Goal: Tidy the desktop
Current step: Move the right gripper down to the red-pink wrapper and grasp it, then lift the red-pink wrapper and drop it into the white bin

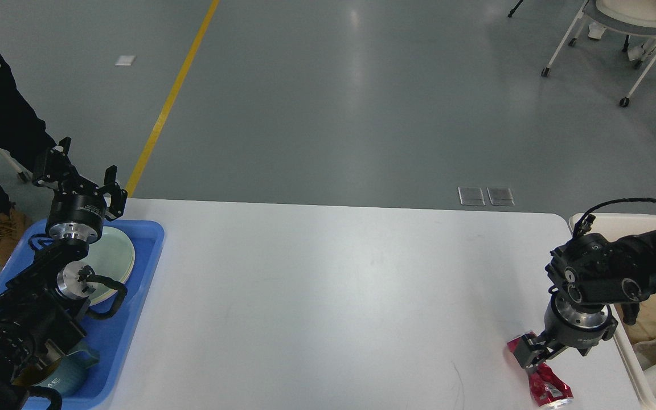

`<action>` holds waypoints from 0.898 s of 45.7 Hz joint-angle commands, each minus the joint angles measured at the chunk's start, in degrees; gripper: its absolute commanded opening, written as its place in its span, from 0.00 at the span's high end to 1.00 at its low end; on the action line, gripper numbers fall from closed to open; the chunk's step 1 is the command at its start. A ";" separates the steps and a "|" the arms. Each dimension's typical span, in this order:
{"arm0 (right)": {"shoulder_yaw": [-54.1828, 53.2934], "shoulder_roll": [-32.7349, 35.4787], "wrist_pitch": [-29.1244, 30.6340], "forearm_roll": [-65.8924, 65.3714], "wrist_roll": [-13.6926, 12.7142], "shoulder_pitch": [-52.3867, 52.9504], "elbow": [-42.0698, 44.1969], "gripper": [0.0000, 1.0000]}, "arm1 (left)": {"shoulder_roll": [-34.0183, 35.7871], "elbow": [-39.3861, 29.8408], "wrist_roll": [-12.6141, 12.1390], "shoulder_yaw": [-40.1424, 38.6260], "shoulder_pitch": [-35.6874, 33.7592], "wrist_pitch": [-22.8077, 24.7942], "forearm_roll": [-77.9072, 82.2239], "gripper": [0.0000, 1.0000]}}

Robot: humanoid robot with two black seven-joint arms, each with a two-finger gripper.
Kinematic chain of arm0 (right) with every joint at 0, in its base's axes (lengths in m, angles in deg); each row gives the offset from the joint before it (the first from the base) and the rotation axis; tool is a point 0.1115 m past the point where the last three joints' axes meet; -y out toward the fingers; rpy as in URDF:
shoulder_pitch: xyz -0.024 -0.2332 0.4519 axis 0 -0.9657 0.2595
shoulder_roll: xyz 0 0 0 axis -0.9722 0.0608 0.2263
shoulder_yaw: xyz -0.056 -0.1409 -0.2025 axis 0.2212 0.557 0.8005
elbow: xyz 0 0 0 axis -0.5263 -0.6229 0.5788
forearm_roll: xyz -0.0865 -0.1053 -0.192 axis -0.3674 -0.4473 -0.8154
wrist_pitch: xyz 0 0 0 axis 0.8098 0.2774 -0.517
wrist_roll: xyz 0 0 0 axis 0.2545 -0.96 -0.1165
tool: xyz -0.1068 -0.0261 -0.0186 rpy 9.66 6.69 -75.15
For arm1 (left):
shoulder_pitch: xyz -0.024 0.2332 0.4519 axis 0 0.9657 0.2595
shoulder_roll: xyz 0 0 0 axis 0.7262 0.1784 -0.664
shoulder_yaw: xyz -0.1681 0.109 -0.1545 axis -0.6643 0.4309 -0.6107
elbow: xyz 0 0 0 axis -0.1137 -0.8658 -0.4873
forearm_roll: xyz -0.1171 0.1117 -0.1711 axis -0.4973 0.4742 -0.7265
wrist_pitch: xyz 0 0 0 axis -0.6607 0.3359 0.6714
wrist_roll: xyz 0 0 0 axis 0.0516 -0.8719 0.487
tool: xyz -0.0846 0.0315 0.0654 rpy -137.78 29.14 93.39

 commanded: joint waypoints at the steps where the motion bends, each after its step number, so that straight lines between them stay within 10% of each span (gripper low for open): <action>1: -1.25 -0.06 -0.81 0.25 0.01 -1.75 0.20 0.00 | 0.00 0.00 0.00 0.00 0.00 0.00 -0.01 0.04; 26: -3.18 -5.06 -7.75 0.34 0.01 -9.31 9.26 0.05 | 0.00 0.00 0.00 0.00 0.00 0.00 -0.01 0.04; 30: -3.09 -5.24 -8.63 0.08 0.01 -9.14 9.17 0.25 | 0.00 0.00 0.00 0.00 0.00 0.00 0.08 0.04; 34: -2.57 -5.15 -8.63 -0.36 -0.08 -8.79 9.17 0.70 | 0.00 0.00 0.00 0.00 0.00 0.00 -0.01 0.04; 41: -2.57 -5.06 -8.63 -0.27 -0.08 -8.87 9.35 0.93 | 0.00 0.00 0.00 0.00 0.00 0.00 -0.01 0.04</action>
